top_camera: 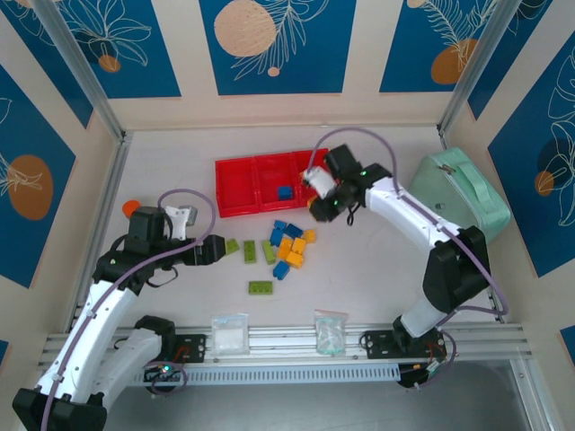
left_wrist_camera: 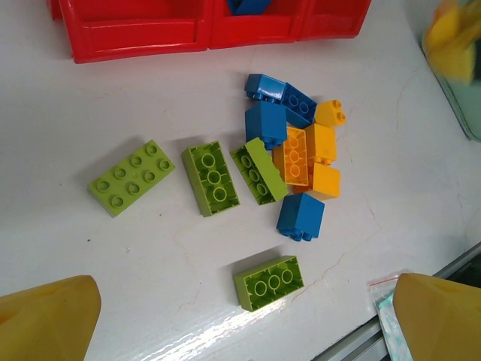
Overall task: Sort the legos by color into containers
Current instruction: Place the lego in the container.
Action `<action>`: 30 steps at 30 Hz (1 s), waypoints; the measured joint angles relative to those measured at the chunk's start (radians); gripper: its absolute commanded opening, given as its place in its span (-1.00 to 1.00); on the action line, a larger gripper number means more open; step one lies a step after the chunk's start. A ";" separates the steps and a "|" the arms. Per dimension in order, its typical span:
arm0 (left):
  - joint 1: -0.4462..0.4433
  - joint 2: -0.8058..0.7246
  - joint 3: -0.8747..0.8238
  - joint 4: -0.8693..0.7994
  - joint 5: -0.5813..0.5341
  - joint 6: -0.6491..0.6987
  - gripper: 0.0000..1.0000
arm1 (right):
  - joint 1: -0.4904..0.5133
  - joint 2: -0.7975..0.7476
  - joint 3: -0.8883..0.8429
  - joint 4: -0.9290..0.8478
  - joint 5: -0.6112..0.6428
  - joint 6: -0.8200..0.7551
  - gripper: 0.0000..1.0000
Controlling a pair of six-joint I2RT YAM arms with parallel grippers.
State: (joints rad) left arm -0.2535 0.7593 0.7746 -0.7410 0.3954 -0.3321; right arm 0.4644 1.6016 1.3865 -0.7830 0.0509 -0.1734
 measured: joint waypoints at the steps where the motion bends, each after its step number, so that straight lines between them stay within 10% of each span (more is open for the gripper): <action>1: 0.000 0.000 0.000 0.000 0.000 0.000 0.99 | -0.024 0.015 0.047 0.007 -0.011 0.019 -0.75; 13: -0.001 -0.005 0.000 0.000 -0.003 0.000 0.99 | -0.110 0.495 0.543 -0.034 -0.093 0.153 -0.61; 24: -0.005 -0.005 0.000 0.000 -0.004 0.000 0.99 | -0.097 0.571 0.623 -0.114 -0.027 0.223 0.41; 30: -0.006 -0.005 0.000 0.000 -0.004 0.000 0.99 | -0.073 0.529 0.597 -0.146 0.042 0.295 0.62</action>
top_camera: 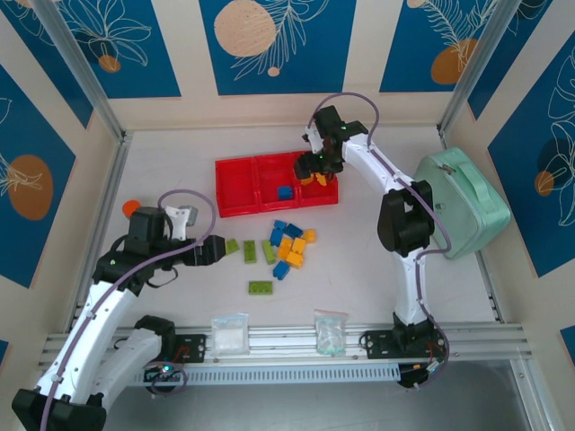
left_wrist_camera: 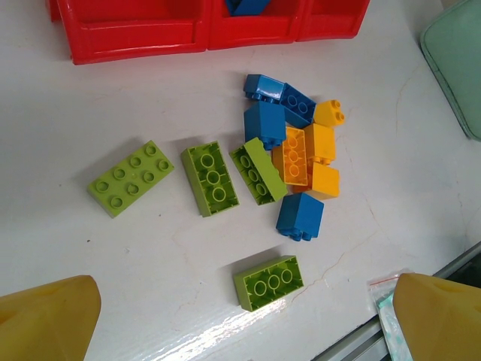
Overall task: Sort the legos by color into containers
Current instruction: Place the lego in the container, then pick up the lego from the center of the table.
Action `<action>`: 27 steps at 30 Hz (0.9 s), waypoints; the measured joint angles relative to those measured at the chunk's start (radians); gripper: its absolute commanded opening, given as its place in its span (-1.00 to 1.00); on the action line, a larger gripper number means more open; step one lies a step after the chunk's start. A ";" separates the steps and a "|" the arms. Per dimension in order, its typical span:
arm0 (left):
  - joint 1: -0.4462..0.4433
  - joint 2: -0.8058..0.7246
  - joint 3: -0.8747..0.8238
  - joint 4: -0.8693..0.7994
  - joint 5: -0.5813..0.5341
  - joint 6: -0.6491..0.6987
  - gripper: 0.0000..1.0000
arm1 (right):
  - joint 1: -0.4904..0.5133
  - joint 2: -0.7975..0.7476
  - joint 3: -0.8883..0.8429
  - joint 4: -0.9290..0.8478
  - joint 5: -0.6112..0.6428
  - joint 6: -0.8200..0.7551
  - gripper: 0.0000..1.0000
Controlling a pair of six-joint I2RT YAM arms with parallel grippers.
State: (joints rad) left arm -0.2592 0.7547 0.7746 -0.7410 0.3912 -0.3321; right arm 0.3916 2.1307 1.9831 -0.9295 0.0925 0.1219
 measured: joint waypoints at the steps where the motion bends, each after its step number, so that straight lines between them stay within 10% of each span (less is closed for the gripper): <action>1: 0.000 0.000 0.000 0.000 0.000 0.000 0.99 | 0.002 -0.017 -0.010 -0.008 0.008 0.018 0.64; 13: -0.001 0.000 0.000 0.000 0.000 0.000 0.99 | 0.045 -0.418 -0.371 -0.036 0.043 0.295 0.57; 27: -0.002 0.000 0.000 0.000 0.000 0.000 0.99 | 0.140 -0.341 -0.582 -0.003 0.035 0.330 0.02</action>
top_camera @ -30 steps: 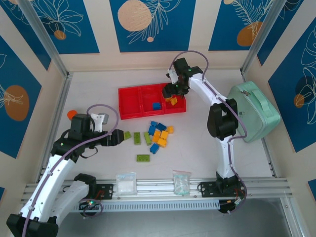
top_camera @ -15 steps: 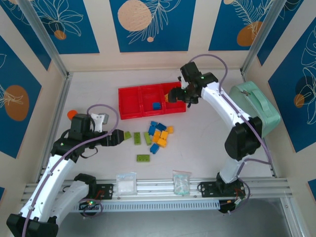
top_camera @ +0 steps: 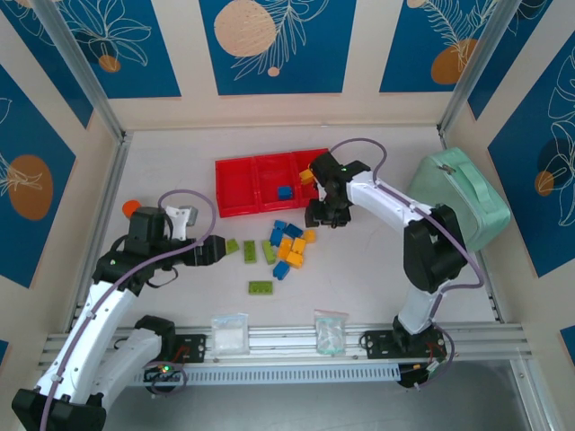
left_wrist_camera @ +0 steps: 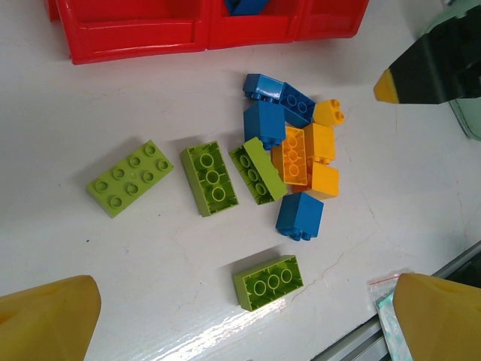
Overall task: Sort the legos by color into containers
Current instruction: Pick up the lego from the center of the table.
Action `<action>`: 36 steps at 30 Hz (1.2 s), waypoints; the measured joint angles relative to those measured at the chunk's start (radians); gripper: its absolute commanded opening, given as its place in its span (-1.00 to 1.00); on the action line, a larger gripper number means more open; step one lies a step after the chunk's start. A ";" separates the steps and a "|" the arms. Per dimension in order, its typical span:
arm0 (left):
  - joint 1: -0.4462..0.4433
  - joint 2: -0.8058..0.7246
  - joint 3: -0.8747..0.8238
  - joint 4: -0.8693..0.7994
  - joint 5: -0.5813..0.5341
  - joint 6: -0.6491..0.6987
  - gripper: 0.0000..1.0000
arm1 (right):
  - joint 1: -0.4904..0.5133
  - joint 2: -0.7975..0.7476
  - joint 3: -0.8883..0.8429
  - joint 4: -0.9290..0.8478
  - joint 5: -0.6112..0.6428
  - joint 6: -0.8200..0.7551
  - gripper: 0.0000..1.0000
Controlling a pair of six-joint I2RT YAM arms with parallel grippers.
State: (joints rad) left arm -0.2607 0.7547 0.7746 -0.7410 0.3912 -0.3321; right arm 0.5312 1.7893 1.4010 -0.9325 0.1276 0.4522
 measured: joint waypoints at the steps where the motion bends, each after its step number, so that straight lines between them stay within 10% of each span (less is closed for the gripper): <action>1: 0.000 0.000 0.000 0.000 0.000 0.000 0.99 | 0.004 0.014 0.001 0.002 0.000 0.000 0.02; 26: -0.006 0.002 0.000 0.000 0.000 0.000 0.99 | -0.005 0.185 0.037 0.003 0.079 -0.007 -0.10; 36: -0.006 0.014 0.000 0.000 -0.003 0.000 0.99 | 0.024 0.197 0.039 0.017 0.078 -0.019 0.19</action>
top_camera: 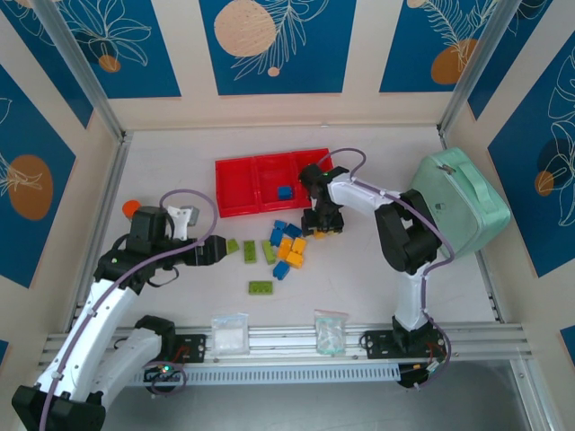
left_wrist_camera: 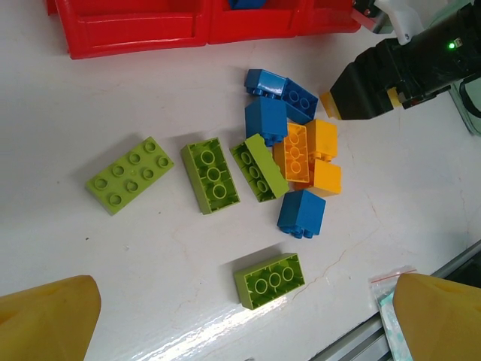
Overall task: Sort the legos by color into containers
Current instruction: Pick up the lego from the center of the table.
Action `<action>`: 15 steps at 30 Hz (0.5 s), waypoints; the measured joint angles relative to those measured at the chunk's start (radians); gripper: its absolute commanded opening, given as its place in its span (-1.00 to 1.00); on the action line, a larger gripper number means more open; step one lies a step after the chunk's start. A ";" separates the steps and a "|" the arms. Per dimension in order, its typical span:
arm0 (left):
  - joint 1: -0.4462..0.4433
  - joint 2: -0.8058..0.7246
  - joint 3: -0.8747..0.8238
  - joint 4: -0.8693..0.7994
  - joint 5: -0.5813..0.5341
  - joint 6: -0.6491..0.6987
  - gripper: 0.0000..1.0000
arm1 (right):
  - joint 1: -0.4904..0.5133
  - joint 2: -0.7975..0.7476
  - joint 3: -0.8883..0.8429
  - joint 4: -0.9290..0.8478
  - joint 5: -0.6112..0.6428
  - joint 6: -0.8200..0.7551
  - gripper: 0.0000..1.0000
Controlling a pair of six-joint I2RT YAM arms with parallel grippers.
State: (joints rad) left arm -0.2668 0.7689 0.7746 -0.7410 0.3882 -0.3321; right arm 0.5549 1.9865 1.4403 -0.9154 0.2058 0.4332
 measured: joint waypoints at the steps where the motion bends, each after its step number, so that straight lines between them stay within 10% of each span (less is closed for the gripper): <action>1: 0.000 0.000 0.000 0.000 0.000 0.000 0.99 | 0.003 0.008 0.002 0.006 0.000 -0.002 0.17; 15: -0.002 0.000 0.000 0.000 -0.002 0.000 0.99 | -0.019 0.034 -0.012 0.032 -0.017 -0.026 -0.35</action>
State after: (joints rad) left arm -0.2691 0.7685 0.7746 -0.7410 0.3866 -0.3321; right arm 0.5362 2.0209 1.4284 -0.8833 0.1890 0.4076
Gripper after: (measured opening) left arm 0.994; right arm 0.357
